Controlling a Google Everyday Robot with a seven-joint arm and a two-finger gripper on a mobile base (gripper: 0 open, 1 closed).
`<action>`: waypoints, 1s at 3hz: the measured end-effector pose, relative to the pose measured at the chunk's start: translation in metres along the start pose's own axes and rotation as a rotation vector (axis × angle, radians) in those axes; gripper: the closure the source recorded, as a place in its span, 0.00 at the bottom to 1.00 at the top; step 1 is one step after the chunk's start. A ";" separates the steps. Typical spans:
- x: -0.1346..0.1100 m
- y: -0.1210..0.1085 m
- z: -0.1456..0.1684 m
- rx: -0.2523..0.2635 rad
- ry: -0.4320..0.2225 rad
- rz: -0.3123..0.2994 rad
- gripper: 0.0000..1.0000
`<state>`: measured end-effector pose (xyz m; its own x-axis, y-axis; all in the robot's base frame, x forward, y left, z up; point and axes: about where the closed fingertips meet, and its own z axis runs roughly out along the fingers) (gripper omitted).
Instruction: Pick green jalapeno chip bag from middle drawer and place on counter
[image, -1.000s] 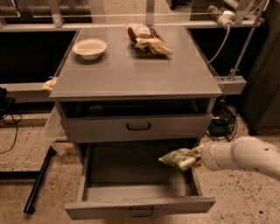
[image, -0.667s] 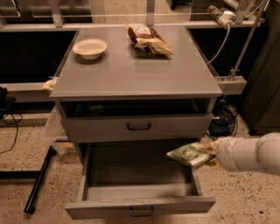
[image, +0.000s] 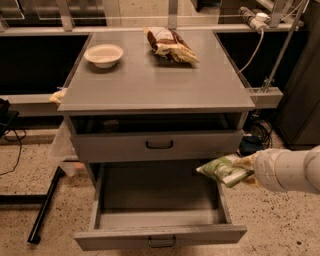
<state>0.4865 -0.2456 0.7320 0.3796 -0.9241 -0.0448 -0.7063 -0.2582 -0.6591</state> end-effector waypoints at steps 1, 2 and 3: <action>-0.014 -0.046 -0.036 0.018 0.001 -0.045 1.00; -0.040 -0.122 -0.109 0.054 0.045 -0.151 1.00; -0.080 -0.194 -0.181 0.150 0.091 -0.288 1.00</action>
Offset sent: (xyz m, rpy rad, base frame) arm 0.0032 0.0661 0.3175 -0.2246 -0.2197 0.1395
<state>0.4852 -0.1727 0.9993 0.4911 -0.8424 0.2218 -0.4798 -0.4741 -0.7382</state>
